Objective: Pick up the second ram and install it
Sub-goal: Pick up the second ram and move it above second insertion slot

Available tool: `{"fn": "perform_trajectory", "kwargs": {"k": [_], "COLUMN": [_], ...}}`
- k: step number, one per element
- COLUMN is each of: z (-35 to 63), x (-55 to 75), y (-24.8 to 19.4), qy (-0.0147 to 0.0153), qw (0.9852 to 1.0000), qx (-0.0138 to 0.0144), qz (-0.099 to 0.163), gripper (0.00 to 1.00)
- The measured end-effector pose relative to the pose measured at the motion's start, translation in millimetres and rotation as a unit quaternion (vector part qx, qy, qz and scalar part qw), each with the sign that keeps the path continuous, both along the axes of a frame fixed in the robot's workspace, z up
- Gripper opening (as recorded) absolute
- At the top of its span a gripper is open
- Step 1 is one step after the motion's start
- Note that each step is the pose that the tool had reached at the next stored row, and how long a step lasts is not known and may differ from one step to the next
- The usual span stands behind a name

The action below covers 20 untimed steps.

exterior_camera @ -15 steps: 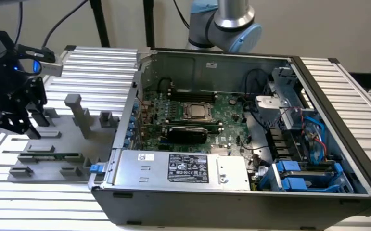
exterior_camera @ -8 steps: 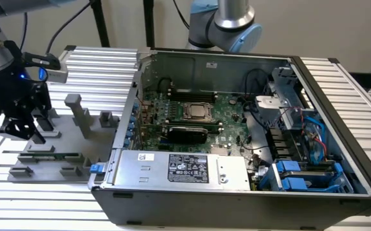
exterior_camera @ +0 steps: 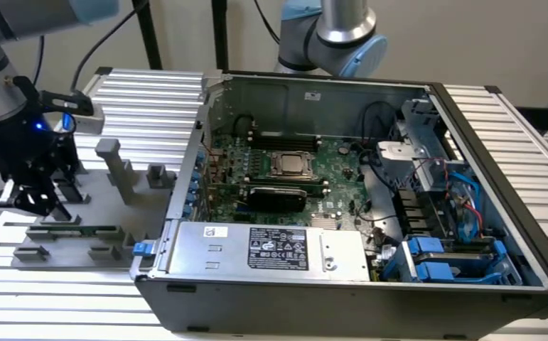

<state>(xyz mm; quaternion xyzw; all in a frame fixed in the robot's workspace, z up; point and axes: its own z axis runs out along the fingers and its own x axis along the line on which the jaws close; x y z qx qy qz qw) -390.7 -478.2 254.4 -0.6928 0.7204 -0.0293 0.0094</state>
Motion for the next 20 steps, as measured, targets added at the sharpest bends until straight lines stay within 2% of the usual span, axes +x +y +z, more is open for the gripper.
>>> {"fn": "perform_trajectory", "kwargs": {"k": [11,20], "z": [-20.1,-36.4], "x": [0.0,-7.4], "y": [-4.2,-4.6], "qy": [0.0000,0.0000], "qw": [1.0000,1.0000], "qx": [0.0000,0.0000], "qz": [0.005,0.007], "gripper": [0.42,0.42]}}
